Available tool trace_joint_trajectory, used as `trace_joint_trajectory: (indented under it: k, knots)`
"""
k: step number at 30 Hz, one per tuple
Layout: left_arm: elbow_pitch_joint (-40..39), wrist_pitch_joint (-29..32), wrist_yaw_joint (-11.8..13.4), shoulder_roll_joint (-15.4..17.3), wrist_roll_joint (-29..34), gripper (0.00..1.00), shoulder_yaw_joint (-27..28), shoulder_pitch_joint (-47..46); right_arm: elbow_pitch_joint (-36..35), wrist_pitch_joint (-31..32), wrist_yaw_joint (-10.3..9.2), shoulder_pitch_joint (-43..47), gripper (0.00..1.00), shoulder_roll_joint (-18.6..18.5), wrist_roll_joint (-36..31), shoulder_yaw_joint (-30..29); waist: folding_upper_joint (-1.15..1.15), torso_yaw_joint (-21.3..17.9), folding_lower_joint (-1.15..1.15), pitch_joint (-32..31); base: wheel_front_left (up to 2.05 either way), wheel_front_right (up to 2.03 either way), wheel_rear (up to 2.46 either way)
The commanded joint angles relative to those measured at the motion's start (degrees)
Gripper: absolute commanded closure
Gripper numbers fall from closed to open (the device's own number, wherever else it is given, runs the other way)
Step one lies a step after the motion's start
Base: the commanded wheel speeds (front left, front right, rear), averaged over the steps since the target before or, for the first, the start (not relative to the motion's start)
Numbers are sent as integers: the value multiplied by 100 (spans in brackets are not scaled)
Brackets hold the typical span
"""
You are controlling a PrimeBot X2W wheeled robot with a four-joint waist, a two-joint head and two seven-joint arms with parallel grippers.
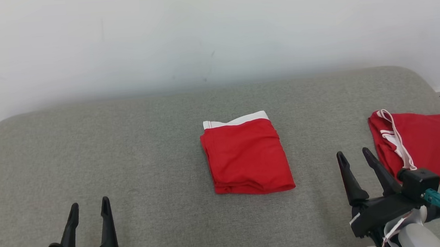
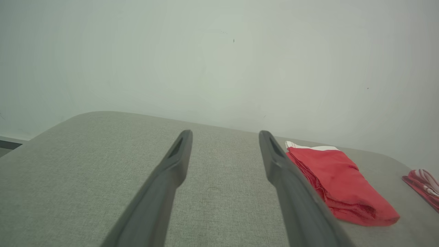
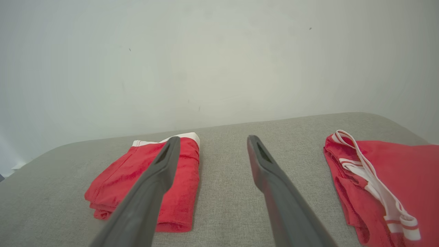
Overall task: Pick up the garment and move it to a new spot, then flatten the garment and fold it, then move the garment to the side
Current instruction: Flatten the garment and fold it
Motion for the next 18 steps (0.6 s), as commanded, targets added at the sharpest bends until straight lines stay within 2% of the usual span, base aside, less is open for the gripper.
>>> trace_joint_trajectory:
  k: [1, 8, 18]
  knots:
    - [63, 0, 25, 3, 38, 0, 56, -71, -83, 1, -14, 121, 0, -78, -33, 17, 0, -95, 1, -82, 0, 0, 0]
    - [464, -1, 74, 2, 213, 0, 83, 6, -208, 2, -14, 394, 0, -302, 26, 298, 0, -218, 1, -171, 0, 0, 0]
    - [717, -1, 121, 2, 154, 0, 7, 146, -245, 1, -14, 525, 0, -263, -48, 283, 0, -264, 1, -163, 0, 0, 0]
